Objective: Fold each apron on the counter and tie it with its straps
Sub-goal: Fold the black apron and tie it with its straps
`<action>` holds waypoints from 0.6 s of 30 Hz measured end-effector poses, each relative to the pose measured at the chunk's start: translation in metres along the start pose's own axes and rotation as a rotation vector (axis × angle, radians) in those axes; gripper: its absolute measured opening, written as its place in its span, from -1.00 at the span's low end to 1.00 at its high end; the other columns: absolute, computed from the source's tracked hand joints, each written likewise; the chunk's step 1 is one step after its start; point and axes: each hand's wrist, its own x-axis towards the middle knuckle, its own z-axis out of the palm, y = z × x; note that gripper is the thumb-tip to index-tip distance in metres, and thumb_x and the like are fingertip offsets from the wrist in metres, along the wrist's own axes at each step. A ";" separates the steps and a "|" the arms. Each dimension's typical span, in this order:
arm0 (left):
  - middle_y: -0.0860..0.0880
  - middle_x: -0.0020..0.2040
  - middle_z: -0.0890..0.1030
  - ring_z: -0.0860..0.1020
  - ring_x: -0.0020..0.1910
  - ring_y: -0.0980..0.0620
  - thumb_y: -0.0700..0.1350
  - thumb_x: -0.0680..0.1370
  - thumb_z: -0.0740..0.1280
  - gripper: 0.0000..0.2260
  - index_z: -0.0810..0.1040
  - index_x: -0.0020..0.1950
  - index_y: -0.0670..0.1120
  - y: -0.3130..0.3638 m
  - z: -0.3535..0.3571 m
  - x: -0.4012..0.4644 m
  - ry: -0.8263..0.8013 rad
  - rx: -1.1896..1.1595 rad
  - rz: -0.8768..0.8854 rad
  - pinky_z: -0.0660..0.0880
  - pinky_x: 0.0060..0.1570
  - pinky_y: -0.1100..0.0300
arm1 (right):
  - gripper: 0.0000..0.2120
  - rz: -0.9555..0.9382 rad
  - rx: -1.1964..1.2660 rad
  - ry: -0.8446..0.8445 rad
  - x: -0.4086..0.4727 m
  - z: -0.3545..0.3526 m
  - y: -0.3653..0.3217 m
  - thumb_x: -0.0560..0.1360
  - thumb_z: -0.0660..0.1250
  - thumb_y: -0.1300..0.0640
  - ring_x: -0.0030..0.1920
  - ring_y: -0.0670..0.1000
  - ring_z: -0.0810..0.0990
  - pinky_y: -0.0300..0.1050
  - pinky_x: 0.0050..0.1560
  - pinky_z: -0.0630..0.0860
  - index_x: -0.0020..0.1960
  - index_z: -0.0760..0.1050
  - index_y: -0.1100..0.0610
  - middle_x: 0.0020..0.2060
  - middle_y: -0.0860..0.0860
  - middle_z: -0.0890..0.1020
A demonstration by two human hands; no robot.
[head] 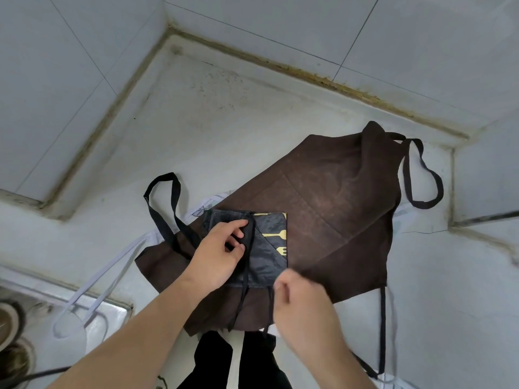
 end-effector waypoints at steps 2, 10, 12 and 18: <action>0.14 0.11 0.53 0.56 -0.01 0.12 -0.28 0.61 0.38 -0.52 0.51 0.45 0.16 0.000 0.000 0.000 -0.004 0.015 0.002 0.42 0.03 0.38 | -0.94 0.050 0.141 0.139 0.028 -0.004 0.006 0.63 0.23 0.12 -0.10 0.01 0.55 -0.05 -0.09 0.50 0.02 0.45 -0.02 -0.10 -0.08 0.59; 0.09 0.07 0.63 0.60 -0.02 0.20 0.04 0.70 0.29 -0.77 0.56 0.35 0.16 0.021 -0.007 -0.009 0.029 -0.272 -0.131 0.49 0.10 0.25 | -0.86 -0.008 0.434 0.082 0.074 0.004 -0.002 0.57 0.41 0.13 -0.40 -0.14 0.55 -0.32 -0.41 0.43 -0.10 0.47 0.00 -0.38 -0.10 0.58; 0.11 0.00 0.66 0.60 -0.04 0.23 0.16 0.65 0.33 -0.75 0.60 0.27 0.10 0.027 -0.009 -0.014 0.012 -0.397 -0.136 0.48 0.09 0.24 | -0.89 -0.253 0.353 0.130 0.059 0.003 -0.012 0.55 0.37 0.13 -0.37 -0.08 0.51 -0.17 -0.33 0.50 -0.08 0.45 -0.01 -0.37 -0.09 0.52; 0.15 -0.04 0.70 0.60 -0.08 0.43 -0.13 0.67 0.38 -0.89 0.60 0.15 0.06 0.030 -0.005 -0.015 0.088 -0.266 -0.145 0.43 -0.07 0.51 | -0.75 -0.418 0.240 -0.026 0.051 0.025 -0.016 0.54 0.20 0.09 -0.01 -0.12 0.58 -0.05 0.06 0.59 0.09 0.61 -0.07 0.02 -0.18 0.56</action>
